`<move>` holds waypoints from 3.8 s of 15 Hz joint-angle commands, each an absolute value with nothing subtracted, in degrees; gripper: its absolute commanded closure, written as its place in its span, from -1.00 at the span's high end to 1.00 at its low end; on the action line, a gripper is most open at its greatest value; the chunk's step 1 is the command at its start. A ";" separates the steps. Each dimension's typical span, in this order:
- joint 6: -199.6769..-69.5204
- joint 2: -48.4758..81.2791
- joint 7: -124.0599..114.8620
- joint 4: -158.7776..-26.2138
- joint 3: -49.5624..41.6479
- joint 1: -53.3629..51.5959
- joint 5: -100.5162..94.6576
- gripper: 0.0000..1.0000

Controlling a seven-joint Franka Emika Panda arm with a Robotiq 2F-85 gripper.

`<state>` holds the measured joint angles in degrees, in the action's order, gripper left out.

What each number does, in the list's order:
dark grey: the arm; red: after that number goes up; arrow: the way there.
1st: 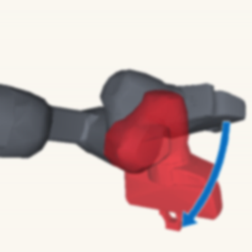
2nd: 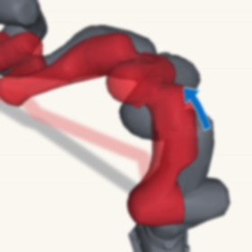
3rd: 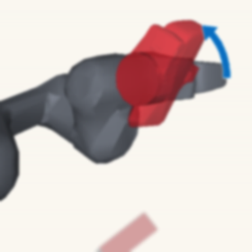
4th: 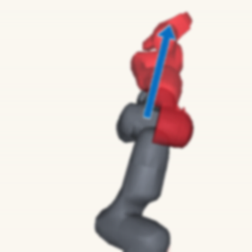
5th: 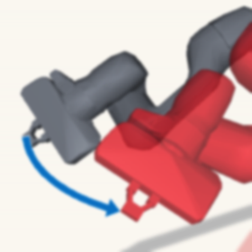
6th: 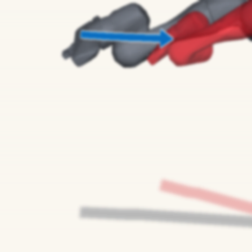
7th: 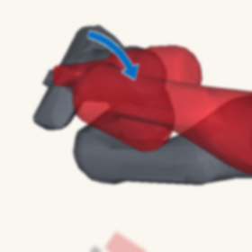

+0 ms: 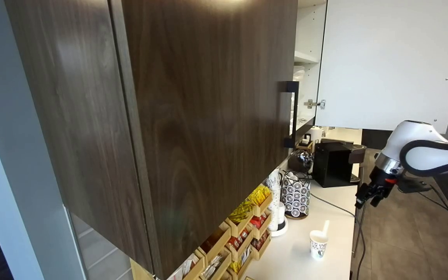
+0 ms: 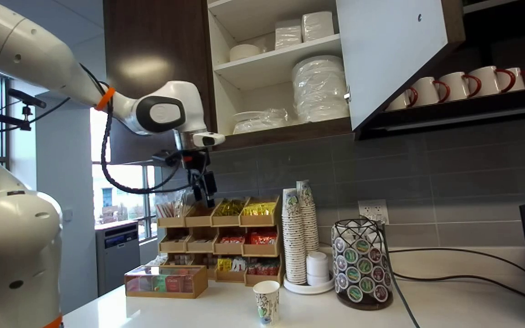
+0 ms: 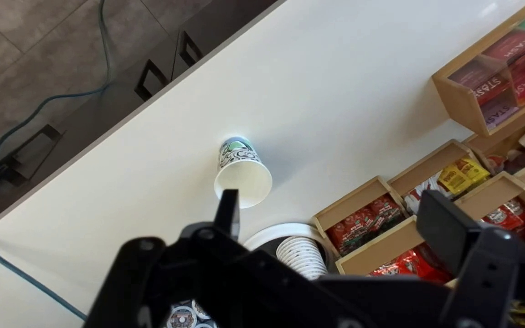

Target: Pick up the paper cup and put it on the bottom shelf in the top open cabinet

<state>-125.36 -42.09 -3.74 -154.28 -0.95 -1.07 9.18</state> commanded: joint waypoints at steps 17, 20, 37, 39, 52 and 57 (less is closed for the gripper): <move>-136.13 -14.00 11.54 -147.46 -8.39 -2.54 19.02 1.00; -135.15 -8.25 11.87 -142.84 -9.19 -0.16 17.93 1.00; -140.31 23.28 12.22 -122.85 -2.32 4.23 16.11 1.00; -142.18 24.92 11.97 -122.60 -2.16 4.79 15.76 1.00; -143.83 30.11 13.38 -119.80 0.79 8.83 16.25 -0.60; -144.54 23.97 15.92 -123.83 2.11 10.66 17.80 -1.00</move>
